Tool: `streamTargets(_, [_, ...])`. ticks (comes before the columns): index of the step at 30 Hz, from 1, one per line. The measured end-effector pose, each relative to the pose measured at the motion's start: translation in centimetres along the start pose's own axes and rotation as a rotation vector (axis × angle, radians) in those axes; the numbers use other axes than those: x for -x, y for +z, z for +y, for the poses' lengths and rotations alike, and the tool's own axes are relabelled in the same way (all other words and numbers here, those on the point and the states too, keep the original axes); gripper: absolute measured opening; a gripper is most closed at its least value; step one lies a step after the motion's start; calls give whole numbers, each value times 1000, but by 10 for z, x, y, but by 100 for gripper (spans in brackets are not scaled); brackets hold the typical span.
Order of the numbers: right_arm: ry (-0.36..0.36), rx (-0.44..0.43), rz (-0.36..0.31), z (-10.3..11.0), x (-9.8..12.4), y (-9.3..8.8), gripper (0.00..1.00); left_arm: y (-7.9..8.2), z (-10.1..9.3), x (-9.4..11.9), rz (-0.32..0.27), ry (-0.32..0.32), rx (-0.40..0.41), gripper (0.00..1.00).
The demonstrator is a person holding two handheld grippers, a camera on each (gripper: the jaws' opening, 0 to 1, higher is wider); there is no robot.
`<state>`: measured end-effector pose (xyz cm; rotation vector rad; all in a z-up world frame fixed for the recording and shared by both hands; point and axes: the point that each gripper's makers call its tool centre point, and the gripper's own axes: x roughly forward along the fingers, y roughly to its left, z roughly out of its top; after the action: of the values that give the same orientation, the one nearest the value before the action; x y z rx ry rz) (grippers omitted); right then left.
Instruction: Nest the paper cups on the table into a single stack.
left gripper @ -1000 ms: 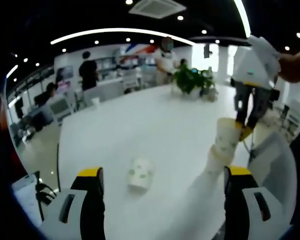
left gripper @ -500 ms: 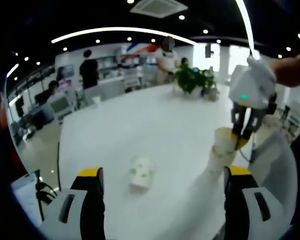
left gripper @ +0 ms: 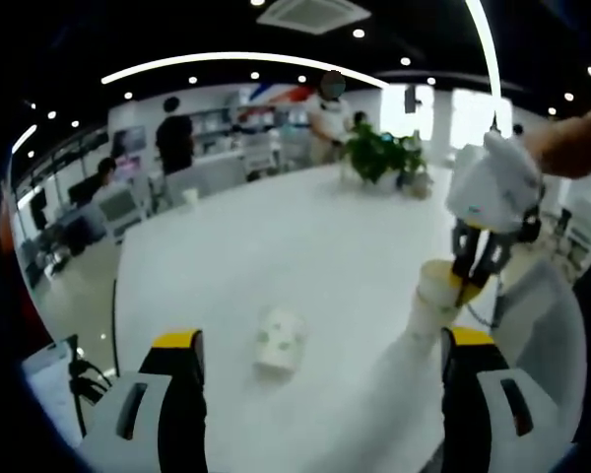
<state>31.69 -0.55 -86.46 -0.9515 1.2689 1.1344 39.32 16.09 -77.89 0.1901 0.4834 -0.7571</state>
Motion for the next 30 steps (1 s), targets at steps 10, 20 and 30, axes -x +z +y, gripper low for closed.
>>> streamTargets(10, [-5, 15, -2, 0, 0, -2, 0, -1, 1, 2, 0, 5, 0, 98])
streamTargets(20, [9, 6, -117, -1, 24, 14, 26, 0, 2, 6, -7, 8, -4, 98])
streamTargets(30, [-18, -50, -356, -20, 71, 22, 51, 2, 4, 6, -17, 13, 3, 98])
